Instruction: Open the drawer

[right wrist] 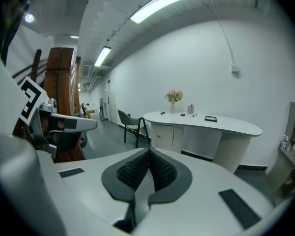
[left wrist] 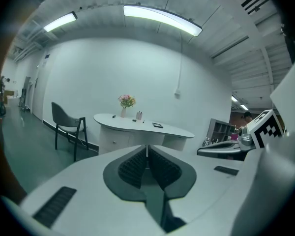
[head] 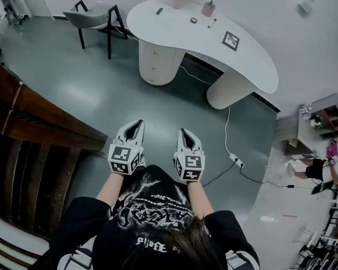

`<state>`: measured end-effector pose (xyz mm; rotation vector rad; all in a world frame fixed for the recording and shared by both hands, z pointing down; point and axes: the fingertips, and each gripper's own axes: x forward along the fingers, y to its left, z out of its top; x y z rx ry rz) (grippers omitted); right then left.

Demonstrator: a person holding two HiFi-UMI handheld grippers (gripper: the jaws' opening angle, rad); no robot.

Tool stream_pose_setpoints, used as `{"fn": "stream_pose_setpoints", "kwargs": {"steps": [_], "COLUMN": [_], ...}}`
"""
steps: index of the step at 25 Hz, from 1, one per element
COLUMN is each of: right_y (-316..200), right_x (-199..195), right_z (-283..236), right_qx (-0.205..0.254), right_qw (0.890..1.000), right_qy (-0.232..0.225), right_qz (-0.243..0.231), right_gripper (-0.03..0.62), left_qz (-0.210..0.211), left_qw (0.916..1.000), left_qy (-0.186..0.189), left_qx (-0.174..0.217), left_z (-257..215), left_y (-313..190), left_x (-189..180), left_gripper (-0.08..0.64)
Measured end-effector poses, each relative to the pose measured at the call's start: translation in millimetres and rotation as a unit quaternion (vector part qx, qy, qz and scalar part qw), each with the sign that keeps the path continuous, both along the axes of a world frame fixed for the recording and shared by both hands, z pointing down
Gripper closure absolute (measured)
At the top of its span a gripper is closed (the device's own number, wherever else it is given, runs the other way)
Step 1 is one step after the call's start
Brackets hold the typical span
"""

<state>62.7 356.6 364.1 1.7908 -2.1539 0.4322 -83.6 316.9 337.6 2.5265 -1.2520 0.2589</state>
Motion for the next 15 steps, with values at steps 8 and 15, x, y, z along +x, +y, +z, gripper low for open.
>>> {"fn": "stream_pose_setpoints", "kwargs": {"steps": [8, 15], "right_y": [-50.5, -72.8], "right_x": [-34.9, -42.0], "right_z": [0.7, 5.3], "right_qx": [0.004, -0.004], "right_qw": [1.000, 0.999], "right_qy": [-0.007, -0.007], "right_qz": [0.030, 0.044], "right_gripper": [0.568, 0.568], "left_qz": [0.041, 0.056], "left_qw": [0.9991, 0.9984], "left_qy": [-0.012, -0.007], "left_qx": [-0.001, -0.007], "left_z": [6.5, 10.5], "left_y": [-57.1, -80.7], "left_x": [-24.4, -27.6], "left_gripper": [0.529, 0.529]}}
